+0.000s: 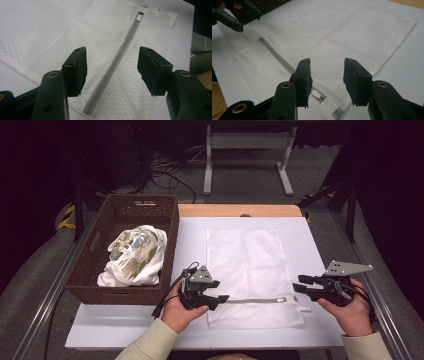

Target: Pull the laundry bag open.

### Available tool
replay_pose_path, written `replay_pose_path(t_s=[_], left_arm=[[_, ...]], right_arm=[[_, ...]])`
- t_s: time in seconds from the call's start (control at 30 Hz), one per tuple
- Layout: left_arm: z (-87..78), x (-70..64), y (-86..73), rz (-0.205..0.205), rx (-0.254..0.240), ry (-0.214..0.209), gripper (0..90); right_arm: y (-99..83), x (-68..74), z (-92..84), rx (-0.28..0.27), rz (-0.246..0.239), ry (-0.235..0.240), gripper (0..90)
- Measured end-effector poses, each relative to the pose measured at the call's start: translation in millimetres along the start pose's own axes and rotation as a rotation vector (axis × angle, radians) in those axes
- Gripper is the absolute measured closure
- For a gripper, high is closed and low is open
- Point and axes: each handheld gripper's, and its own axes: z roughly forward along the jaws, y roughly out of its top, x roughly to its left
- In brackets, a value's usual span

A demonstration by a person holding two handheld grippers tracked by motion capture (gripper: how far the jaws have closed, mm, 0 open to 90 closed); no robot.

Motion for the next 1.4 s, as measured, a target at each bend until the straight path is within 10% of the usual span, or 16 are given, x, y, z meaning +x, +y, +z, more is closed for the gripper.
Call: replay_pose_path(t_s=[0.73, 1.4], left_arm=[[9.8, 15.9, 3.4, -0.03, 0.004, 0.093, 32.0], [11.2, 16.4, 2.9, -0.02, 0.02, 0.105, 31.1]], right_arm=[[-21.7, -14.8, 32.2, 0.263, 0.139, -0.094, 53.0], [-30.0, -12.0, 50.5, 0.359, 0.179, -0.108, 59.1]])
